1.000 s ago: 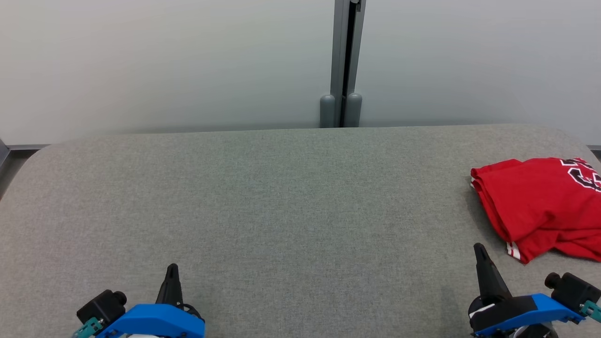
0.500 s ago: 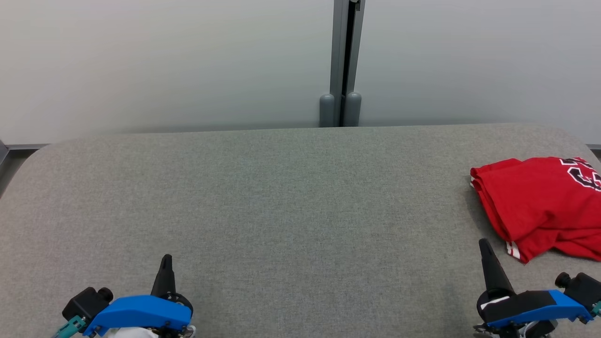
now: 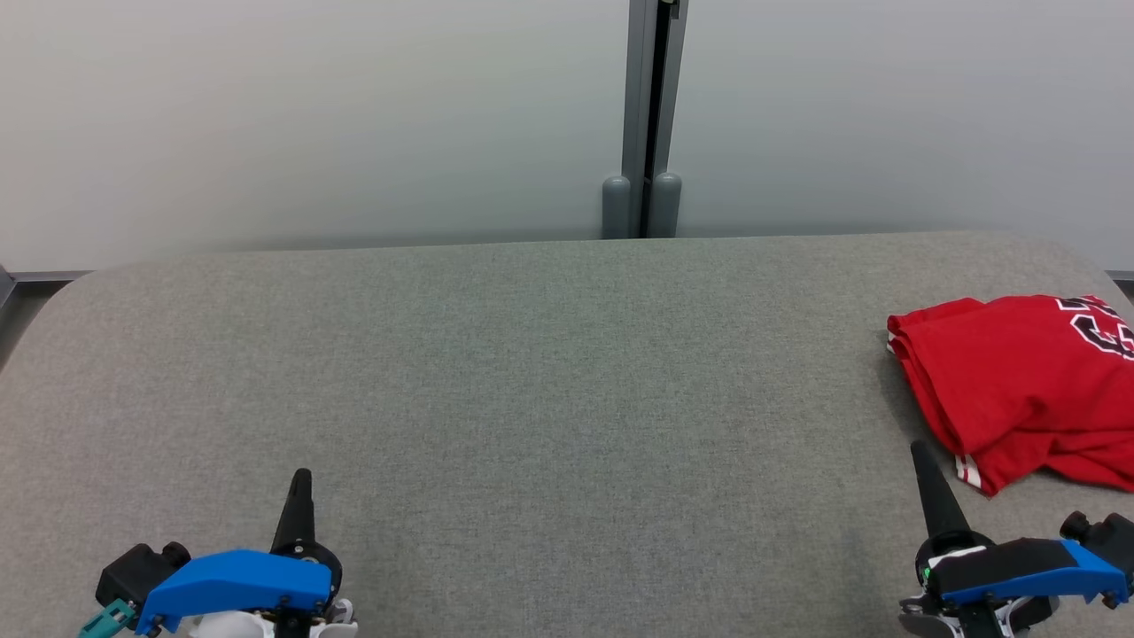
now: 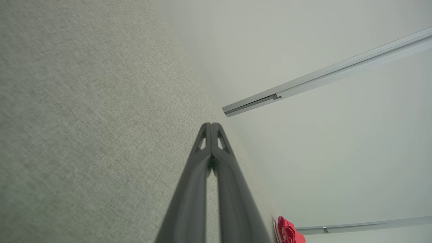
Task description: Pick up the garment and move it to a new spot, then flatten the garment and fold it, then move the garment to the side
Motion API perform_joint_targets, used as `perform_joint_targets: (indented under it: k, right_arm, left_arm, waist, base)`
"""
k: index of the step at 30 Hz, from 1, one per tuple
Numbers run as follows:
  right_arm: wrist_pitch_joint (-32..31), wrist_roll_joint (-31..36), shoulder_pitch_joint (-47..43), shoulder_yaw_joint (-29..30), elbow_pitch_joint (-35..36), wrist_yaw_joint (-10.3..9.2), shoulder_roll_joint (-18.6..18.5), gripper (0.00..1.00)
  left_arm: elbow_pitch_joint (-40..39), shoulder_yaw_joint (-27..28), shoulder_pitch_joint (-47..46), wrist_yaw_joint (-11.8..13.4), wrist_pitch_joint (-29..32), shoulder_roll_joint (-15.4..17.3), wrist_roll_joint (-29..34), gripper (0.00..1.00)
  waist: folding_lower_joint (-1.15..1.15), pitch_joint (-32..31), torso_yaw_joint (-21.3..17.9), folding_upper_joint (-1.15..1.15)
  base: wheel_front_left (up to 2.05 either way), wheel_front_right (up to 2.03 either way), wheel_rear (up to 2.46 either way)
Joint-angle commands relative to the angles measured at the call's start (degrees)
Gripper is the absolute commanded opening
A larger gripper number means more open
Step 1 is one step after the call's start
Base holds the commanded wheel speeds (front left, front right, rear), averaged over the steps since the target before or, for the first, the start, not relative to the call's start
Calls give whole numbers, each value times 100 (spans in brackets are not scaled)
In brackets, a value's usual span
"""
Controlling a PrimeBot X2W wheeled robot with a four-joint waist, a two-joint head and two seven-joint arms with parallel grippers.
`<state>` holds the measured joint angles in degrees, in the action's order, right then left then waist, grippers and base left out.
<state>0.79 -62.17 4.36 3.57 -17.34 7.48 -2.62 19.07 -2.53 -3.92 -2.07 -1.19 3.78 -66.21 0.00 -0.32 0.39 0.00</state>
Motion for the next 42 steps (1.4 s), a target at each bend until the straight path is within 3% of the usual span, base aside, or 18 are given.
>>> perform_joint_targets:
  k: [1, 42]
  right_arm:
    - [-41, -173, 130, 27, 94, 2, -29, 0]
    - [-536, -2182, 187, 222, 279, 2, -38, 0]
  left_arm:
    - [-90, 75, -160, -52, 44, 7, -147, 0]
    - [-394, 686, -243, -416, 570, -67, -1887, 0]
  waist:
    - [0, 1, -1, 0]
    - [0, 32, -25, 0]
  base:
    - [0, 0, 0]
    - [0, 0, 0]
